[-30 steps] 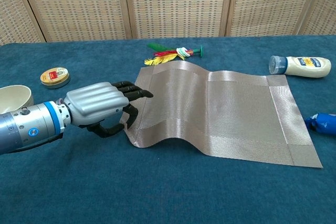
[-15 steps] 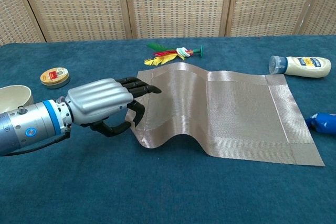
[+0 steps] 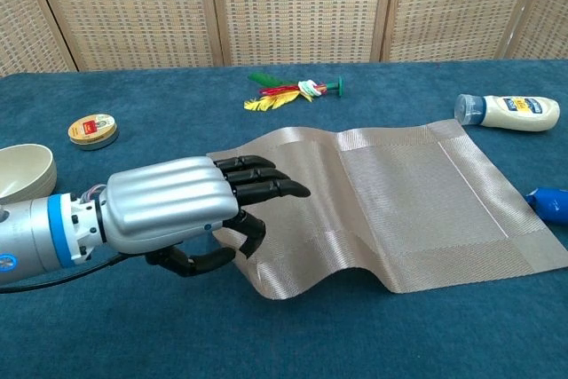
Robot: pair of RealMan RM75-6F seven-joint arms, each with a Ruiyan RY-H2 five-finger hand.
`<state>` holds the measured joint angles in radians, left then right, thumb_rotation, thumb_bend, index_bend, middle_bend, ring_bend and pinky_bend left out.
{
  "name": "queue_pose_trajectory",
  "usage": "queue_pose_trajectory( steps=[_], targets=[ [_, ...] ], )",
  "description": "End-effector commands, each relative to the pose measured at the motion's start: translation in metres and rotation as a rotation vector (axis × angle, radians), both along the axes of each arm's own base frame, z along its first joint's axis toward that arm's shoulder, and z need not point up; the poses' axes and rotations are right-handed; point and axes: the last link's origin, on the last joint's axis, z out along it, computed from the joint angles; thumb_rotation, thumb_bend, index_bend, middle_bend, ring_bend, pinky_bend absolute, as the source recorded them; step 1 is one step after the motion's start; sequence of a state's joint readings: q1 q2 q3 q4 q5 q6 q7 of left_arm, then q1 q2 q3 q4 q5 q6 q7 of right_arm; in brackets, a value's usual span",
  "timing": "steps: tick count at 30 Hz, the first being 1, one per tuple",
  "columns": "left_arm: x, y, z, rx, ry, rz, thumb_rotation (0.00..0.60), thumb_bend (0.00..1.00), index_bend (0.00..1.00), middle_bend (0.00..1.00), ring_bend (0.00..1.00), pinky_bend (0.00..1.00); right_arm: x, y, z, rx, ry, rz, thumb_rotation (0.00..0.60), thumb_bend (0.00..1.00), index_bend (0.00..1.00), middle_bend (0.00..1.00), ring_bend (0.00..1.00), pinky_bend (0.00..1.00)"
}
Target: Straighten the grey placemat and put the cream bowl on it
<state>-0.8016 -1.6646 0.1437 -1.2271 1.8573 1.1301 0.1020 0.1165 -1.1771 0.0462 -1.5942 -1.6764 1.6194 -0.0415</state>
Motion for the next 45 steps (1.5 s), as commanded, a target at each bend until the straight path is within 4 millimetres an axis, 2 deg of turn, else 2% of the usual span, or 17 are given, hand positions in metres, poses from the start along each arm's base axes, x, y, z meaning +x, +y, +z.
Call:
queue_pose_trajectory(
  steps=[1,11,19,24,30,36,45],
  targets=[
    [-0.002,-0.008,0.003,-0.015,0.018,-0.026,0.6,0.58,0.82,0.0,0.0,0.0,0.0,0.0,-0.001,0.002,0.001,0.001,0.6,0.0,0.05,0.0,0.0,0.0],
    [-0.012,-0.035,0.013,-0.058,0.064,-0.151,0.6,0.58,0.83,0.0,0.0,0.0,0.0,0.0,-0.002,0.004,0.007,0.002,0.6,0.0,0.05,0.0,0.0,0.0],
    [-0.031,-0.042,0.028,-0.066,0.109,-0.202,0.6,0.59,0.83,0.0,0.0,0.0,0.001,0.0,-0.006,0.013,0.016,0.003,0.6,0.0,0.05,0.0,0.0,0.0],
    [-0.046,-0.037,0.041,-0.039,0.15,-0.208,0.6,0.59,0.84,0.0,0.0,0.0,0.002,0.0,-0.008,0.017,0.021,0.005,0.6,0.0,0.05,0.0,0.0,0.0],
    [-0.066,-0.02,0.056,0.032,0.193,-0.158,0.6,0.59,0.84,0.0,0.0,0.0,0.003,0.0,-0.01,0.021,0.025,0.007,0.6,0.0,0.05,0.0,0.0,0.0],
    [-0.074,-0.006,0.056,0.069,0.191,-0.09,0.6,0.59,0.84,0.0,0.0,0.0,0.003,0.001,-0.012,0.026,0.029,0.009,0.6,0.0,0.05,0.0,0.0,0.0],
    [-0.078,-0.01,0.053,0.052,0.177,-0.09,0.6,0.59,0.84,0.0,0.0,0.0,0.003,0.001,-0.012,0.027,0.032,0.01,0.6,0.0,0.05,0.0,0.0,0.0]
  ],
)
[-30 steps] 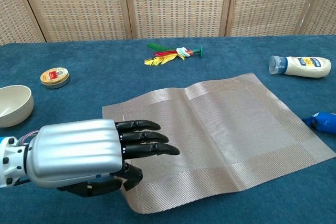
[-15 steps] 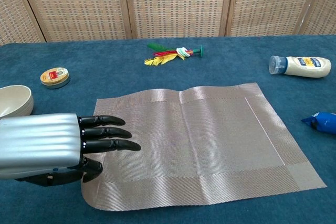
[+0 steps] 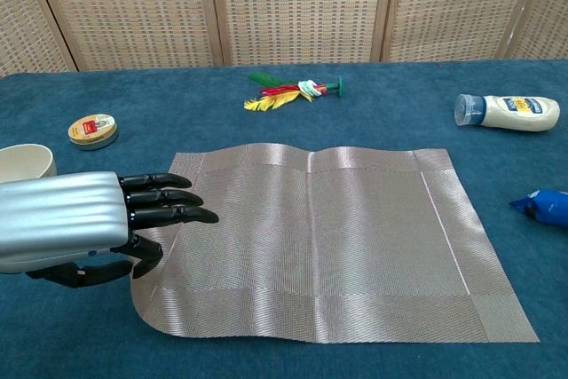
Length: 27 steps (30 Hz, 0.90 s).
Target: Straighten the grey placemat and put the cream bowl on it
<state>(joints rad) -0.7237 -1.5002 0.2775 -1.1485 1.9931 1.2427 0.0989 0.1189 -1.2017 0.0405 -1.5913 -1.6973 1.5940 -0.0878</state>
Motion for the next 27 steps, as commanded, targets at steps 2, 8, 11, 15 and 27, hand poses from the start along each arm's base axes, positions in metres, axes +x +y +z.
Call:
queue_pose_trajectory(
  steps=[2,8,11,15,27],
  targets=[
    [-0.001,-0.001,0.0,-0.006,-0.005,0.006,0.6,0.59,0.84,0.0,0.0,0.0,0.0,0.0,0.0,-0.001,0.0,0.001,0.6,0.0,0.05,0.0,0.0,0.0],
    [-0.002,-0.011,0.005,-0.035,-0.027,0.002,0.6,0.59,0.84,0.0,0.0,0.0,0.0,0.001,0.002,-0.005,-0.004,0.002,0.6,0.0,0.05,0.0,0.0,0.0],
    [-0.005,-0.014,0.009,-0.028,-0.018,-0.015,0.6,0.58,0.84,0.0,0.0,0.0,0.0,0.0,0.001,-0.003,-0.003,0.003,0.6,0.0,0.05,0.0,0.0,0.0],
    [-0.007,-0.014,0.01,-0.029,-0.016,-0.001,0.6,0.36,0.65,0.0,0.0,0.0,0.001,0.001,0.0,0.0,0.0,0.006,0.6,0.0,0.05,0.0,0.0,0.0],
    [-0.01,-0.014,0.05,-0.024,-0.101,0.103,0.6,0.0,0.0,0.0,0.0,0.0,0.0,0.001,-0.001,0.006,0.002,0.002,0.6,0.0,0.05,0.0,0.0,0.0]
  ],
)
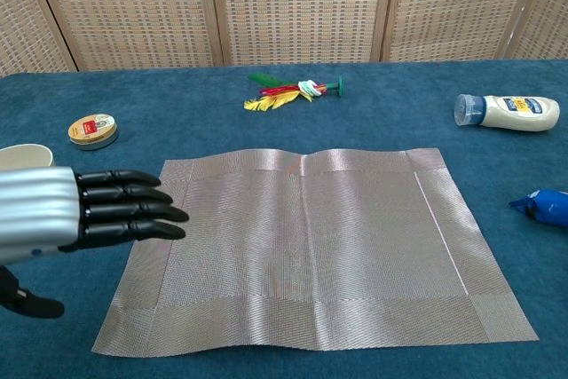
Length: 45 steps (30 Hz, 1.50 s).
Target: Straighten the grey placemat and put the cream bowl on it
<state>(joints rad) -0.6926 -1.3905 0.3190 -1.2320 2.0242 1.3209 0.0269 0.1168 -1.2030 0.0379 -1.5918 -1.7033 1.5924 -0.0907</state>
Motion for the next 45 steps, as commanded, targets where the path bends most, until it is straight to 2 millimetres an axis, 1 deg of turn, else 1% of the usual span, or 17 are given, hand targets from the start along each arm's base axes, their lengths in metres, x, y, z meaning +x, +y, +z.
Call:
queue_pose_trajectory(
  steps=[1,2,4,6,7,11,14,15,17,19,22,25,27,34,41,45],
  targets=[
    [0.001,0.005,0.023,0.04,-0.078,0.074,0.6,0.0,0.0,0.0,0.0,0.0,0.0,0.0,0.0,0.001,0.0,0.0,0.6,0.0,0.05,0.0,0.0,0.0],
    [0.001,0.007,0.03,0.053,-0.105,0.106,0.6,0.0,0.0,0.0,0.0,0.0,0.0,0.0,0.0,0.002,-0.001,0.0,0.6,0.0,0.05,0.0,0.0,0.0],
    [-0.003,0.015,0.048,0.106,-0.17,0.186,0.6,0.0,0.07,0.0,0.0,0.0,0.0,0.001,0.0,0.0,-0.002,0.001,0.6,0.0,0.05,0.0,0.0,0.0],
    [-0.008,0.021,0.058,0.155,-0.201,0.242,0.6,0.0,0.18,0.0,0.0,0.0,0.0,0.001,0.001,-0.002,-0.004,0.002,0.6,0.0,0.05,0.0,0.0,0.0],
    [-0.013,0.025,0.065,0.195,-0.213,0.283,0.6,0.0,0.2,0.0,0.0,0.0,0.001,0.001,0.001,-0.002,-0.005,0.002,0.6,0.0,0.05,0.0,0.0,0.0],
    [-0.034,0.03,0.081,0.286,-0.225,0.416,0.6,0.0,0.3,0.0,0.0,0.0,0.001,0.002,0.001,0.0,-0.007,0.005,0.6,0.0,0.05,0.0,0.0,0.0],
    [-0.06,0.029,0.088,0.364,-0.178,0.543,0.6,0.0,0.33,0.0,0.0,0.0,0.002,0.003,0.001,0.003,-0.009,0.008,0.6,0.0,0.05,0.0,0.0,0.0],
    [-0.065,0.029,0.089,0.377,-0.17,0.564,0.6,0.0,0.33,0.0,0.0,0.0,0.002,0.003,0.001,0.003,-0.009,0.009,0.6,0.0,0.05,0.0,0.0,0.0],
    [-0.079,0.026,0.088,0.419,-0.141,0.634,0.6,0.0,0.33,0.0,0.0,0.0,0.002,0.003,0.001,0.002,-0.01,0.011,0.6,0.0,0.05,0.0,0.0,0.0],
    [-0.093,0.026,0.084,0.447,-0.122,0.706,0.6,0.0,0.35,0.0,0.0,0.0,0.002,0.003,0.002,0.002,-0.012,0.01,0.6,0.0,0.05,0.0,0.0,0.0],
    [-0.103,0.029,0.076,0.45,-0.104,0.76,0.6,0.01,0.37,0.0,0.0,0.0,0.002,0.003,0.002,0.005,-0.014,0.01,0.6,0.0,0.05,0.0,0.0,0.0],
    [-0.11,0.032,0.069,0.442,-0.087,0.787,0.6,0.07,0.4,0.0,0.0,0.0,0.002,0.003,0.002,0.006,-0.014,0.011,0.6,0.0,0.05,0.0,0.0,0.0],
    [-0.113,0.034,0.065,0.433,-0.081,0.804,0.6,0.11,0.41,0.0,0.0,0.0,0.002,0.003,0.002,0.005,-0.015,0.011,0.6,0.0,0.05,0.0,0.0,0.0],
    [-0.123,0.044,0.053,0.442,-0.057,0.835,0.6,0.2,0.41,0.0,0.0,0.0,0.001,0.002,0.002,0.008,-0.014,0.008,0.6,0.0,0.05,0.0,0.0,0.0],
    [-0.128,0.054,0.043,0.444,-0.04,0.853,0.6,0.37,0.54,0.0,0.0,0.0,0.001,0.002,0.002,0.008,-0.015,0.006,0.6,0.0,0.05,0.0,0.0,0.0],
    [-0.131,0.056,0.043,0.451,-0.033,0.858,0.6,0.4,0.63,0.0,0.0,0.0,0.001,0.002,0.002,0.008,-0.017,0.005,0.6,0.0,0.05,0.0,0.0,0.0]
  ],
)
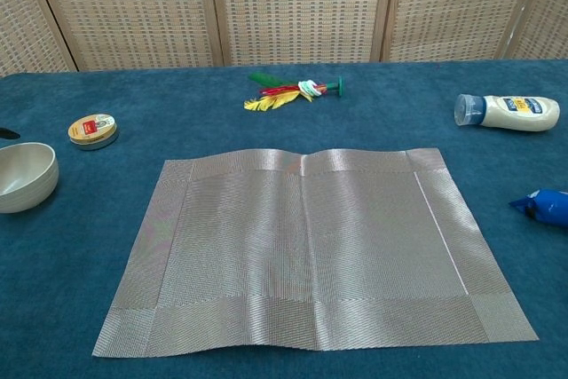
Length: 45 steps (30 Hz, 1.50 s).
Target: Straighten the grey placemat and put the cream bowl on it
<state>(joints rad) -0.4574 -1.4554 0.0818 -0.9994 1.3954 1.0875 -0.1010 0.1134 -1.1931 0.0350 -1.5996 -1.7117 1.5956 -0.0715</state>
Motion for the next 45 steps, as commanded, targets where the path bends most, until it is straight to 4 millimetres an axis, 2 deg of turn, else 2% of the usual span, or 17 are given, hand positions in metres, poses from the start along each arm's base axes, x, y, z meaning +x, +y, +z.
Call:
queue_pose_trajectory(
  steps=[1,5,11,15,17,19,21,25,28,36,45],
  targets=[
    [-0.001,0.001,0.0,-0.003,0.0,0.004,0.6,0.41,0.65,0.0,0.0,0.0,0.0,0.0,0.0,0.001,-0.001,0.0,0.6,0.0,0.05,0.0,0.0,0.0],
    [0.002,0.002,0.004,0.01,-0.023,-0.011,0.6,0.47,0.71,0.0,0.0,0.0,0.0,0.0,0.001,0.001,-0.003,0.0,0.6,0.0,0.05,0.0,0.0,0.0],
    [0.014,0.005,0.013,0.024,-0.052,-0.074,0.6,0.48,0.72,0.0,0.0,0.0,0.0,0.0,0.002,0.001,-0.01,0.002,0.6,0.0,0.05,0.0,0.0,0.0],
    [0.042,0.009,0.019,0.008,-0.095,-0.154,0.6,0.48,0.72,0.0,0.0,0.0,0.0,0.001,0.003,0.001,-0.014,0.002,0.6,0.0,0.05,0.0,0.0,0.0],
    [0.063,0.012,0.019,-0.018,-0.104,-0.21,0.6,0.48,0.71,0.0,0.0,0.0,0.0,0.0,0.003,0.002,-0.016,0.001,0.6,0.0,0.05,0.0,0.0,0.0],
    [0.094,0.015,0.014,-0.064,-0.1,-0.301,0.6,0.48,0.71,0.0,0.0,0.0,0.0,0.0,0.003,0.002,-0.016,0.0,0.6,0.0,0.05,0.0,0.0,0.0],
    [0.126,0.014,0.004,-0.133,-0.081,-0.373,0.6,0.48,0.7,0.0,0.0,0.0,0.001,0.0,0.004,-0.001,-0.016,0.001,0.6,0.0,0.05,0.0,0.0,0.0],
    [0.174,0.011,-0.02,-0.218,-0.059,-0.453,0.6,0.48,0.71,0.0,0.0,0.0,0.0,0.001,0.005,-0.004,-0.019,0.001,0.6,0.0,0.05,0.0,0.0,0.0],
    [0.201,0.006,-0.04,-0.284,-0.055,-0.486,0.6,0.48,0.71,0.0,0.0,0.0,-0.001,0.001,0.007,-0.007,-0.022,-0.002,0.6,0.0,0.05,0.0,0.0,0.0],
    [0.241,-0.003,-0.094,-0.39,-0.048,-0.513,0.6,0.48,0.71,0.0,0.0,0.0,-0.002,0.001,0.01,-0.01,-0.031,-0.004,0.6,0.0,0.05,0.0,0.0,0.0],
    [0.269,-0.002,-0.124,-0.389,-0.014,-0.54,0.6,0.48,0.71,0.0,0.0,0.0,-0.003,0.0,0.012,-0.009,-0.04,-0.006,0.6,0.0,0.05,0.0,0.0,0.0]
  ],
)
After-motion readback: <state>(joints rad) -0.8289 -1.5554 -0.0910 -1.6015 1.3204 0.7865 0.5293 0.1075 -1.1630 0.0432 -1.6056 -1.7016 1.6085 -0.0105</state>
